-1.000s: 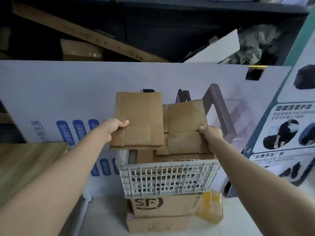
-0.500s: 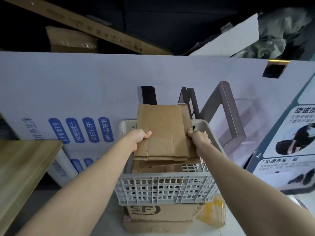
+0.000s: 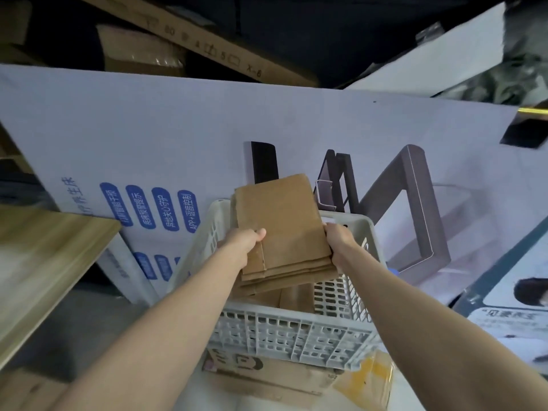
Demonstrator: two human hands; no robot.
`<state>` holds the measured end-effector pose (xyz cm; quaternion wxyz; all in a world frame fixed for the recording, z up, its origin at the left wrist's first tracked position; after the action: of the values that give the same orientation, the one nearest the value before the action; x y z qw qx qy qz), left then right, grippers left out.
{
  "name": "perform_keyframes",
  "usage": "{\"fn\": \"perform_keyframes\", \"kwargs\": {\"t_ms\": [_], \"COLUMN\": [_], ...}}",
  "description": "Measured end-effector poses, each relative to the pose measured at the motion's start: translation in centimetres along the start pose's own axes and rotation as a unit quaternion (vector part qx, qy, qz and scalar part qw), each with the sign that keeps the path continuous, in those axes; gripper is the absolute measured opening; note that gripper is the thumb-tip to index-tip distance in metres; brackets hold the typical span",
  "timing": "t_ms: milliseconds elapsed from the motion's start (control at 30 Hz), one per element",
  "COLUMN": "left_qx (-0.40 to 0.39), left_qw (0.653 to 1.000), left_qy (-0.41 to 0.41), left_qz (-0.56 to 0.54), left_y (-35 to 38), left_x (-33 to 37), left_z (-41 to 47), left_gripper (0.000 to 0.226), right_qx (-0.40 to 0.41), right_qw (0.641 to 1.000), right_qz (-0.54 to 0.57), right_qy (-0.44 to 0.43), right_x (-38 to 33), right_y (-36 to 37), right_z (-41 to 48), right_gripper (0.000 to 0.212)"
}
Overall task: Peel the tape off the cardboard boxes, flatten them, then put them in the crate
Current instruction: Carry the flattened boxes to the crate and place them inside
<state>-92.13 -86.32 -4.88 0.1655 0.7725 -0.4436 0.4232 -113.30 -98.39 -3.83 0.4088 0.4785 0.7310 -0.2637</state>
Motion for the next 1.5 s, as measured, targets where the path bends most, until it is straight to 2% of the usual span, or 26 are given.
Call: {"fn": "perform_keyframes", "kwargs": {"t_ms": [133, 167, 267, 333, 433, 533, 600, 700, 767, 800, 867, 933, 1000, 1100, 1200, 1267, 1367, 1400, 1433, 1500], "left_qx": [0.026, 0.014, -0.056, -0.084, -0.111, -0.11, -0.099, -0.09, -0.083, -0.075, -0.062, -0.058, -0.065, -0.075, -0.065, -0.009, 0.129, 0.126, 0.088, -0.005], "left_qw": [0.999, 0.999, 0.995, 0.992, 0.985, 0.984, 0.983, 0.978, 0.973, 0.97, 0.962, 0.953, 0.944, 0.935, 0.943, 0.959, 0.973, 0.983, 0.993, 1.0], "left_qy": [-0.005, -0.007, -0.037, -0.051, -0.056, -0.052, -0.056, -0.058, -0.048, -0.043, -0.031, -0.026, -0.026, -0.025, -0.031, -0.034, -0.03, -0.026, -0.015, 0.004], "left_qz": [-0.023, -0.037, -0.068, -0.085, -0.117, -0.132, -0.142, -0.178, -0.212, -0.228, -0.265, -0.295, -0.323, -0.345, -0.326, -0.28, -0.188, -0.133, -0.073, 0.015], "left_y": [-0.8, -0.7, 0.1, 0.6, 1.6, 1.6, 1.2, 1.0, 0.7, 0.5, 0.3, 0.5, 1.3, 2.2, 1.8, -0.2, -5.5, -6.5, -6.6, -5.8], "left_x": [-0.2, -0.2, -1.1, -1.7, -2.2, -2.5, -2.9, -3.4, -3.4, -3.3, -3.3, -3.2, -3.0, -2.5, -2.7, -3.3, -4.0, -3.7, -3.1, -2.1], "left_z": [0.1, 0.1, 0.4, 0.4, 0.5, 0.6, 0.9, 0.9, 0.7, 0.6, 0.5, 0.3, -0.2, -1.1, -1.4, -1.1, -0.5, -0.2, 0.4, 1.4], "left_gripper": [0.109, 0.106, 0.059, 0.043, 0.05, 0.057, 0.057, 0.046, 0.045, 0.051, 0.059, 0.058, 0.053, 0.043, 0.044, 0.06, 0.105, 0.112, 0.114, 0.099], "right_qx": [-0.015, -0.022, -0.055, -0.075, -0.095, -0.092, -0.064, 0.011, 0.034, 0.012, -0.07, -0.131, -0.152, -0.135, -0.116, -0.105, -0.099, -0.103, -0.109, -0.119], "right_qw": [1.0, 1.0, 0.998, 0.996, 0.992, 0.99, 0.993, 0.999, 0.999, 0.999, 0.993, 0.983, 0.976, 0.978, 0.981, 0.984, 0.992, 0.992, 0.993, 0.992], "right_qz": [-0.005, -0.009, -0.012, -0.04, -0.08, -0.1, -0.092, -0.027, -0.006, 0.015, 0.085, 0.131, 0.153, 0.156, 0.154, 0.14, 0.079, 0.062, 0.051, 0.032], "right_qy": [-0.003, 0.0, 0.021, 0.027, 0.032, 0.024, 0.022, 0.032, 0.042, 0.045, 0.035, 0.018, 0.006, -0.009, -0.029, -0.033, -0.028, -0.023, -0.016, 0.003], "right_x": [-0.4, -0.5, -0.4, -0.7, -0.9, -0.8, -0.2, 0.8, 1.5, 1.9, 1.8, 1.2, 0.6, 0.1, -0.6, -1.0, -1.1, -0.9, -0.6, 0.1], "right_y": [-0.3, -0.3, -0.3, -0.4, -0.4, -0.3, -0.7, -1.5, -1.5, -0.7, 1.8, 4.2, 5.8, 6.2, 5.0, 3.5, 1.0, 0.4, 0.1, -0.2], "right_z": [0.8, 1.0, 1.3, 1.7, 2.3, 2.4, 2.7, 2.6, 2.4, 2.5, 2.5, 2.1, 1.7, 1.7, 2.0, 2.3, 2.9, 3.1, 3.3, 3.6], "right_gripper": [0.026, 0.027, 0.03, 0.046, 0.074, 0.069, 0.075, 0.112, 0.12, 0.116, 0.087, 0.051, 0.037, 0.034, 0.026, 0.026, 0.028, 0.028, 0.028, 0.032]}}
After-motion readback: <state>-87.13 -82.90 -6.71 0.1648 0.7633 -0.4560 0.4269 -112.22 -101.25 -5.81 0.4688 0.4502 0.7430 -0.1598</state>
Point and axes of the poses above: each hand's wrist, its own z-axis towards the middle knuckle, its own y-axis out of the palm, x = y × z, the point moved 9 cm from there along z, towards the middle knuckle, and after that the axes turned 10 degrees about -x, right-handed, at the moved point
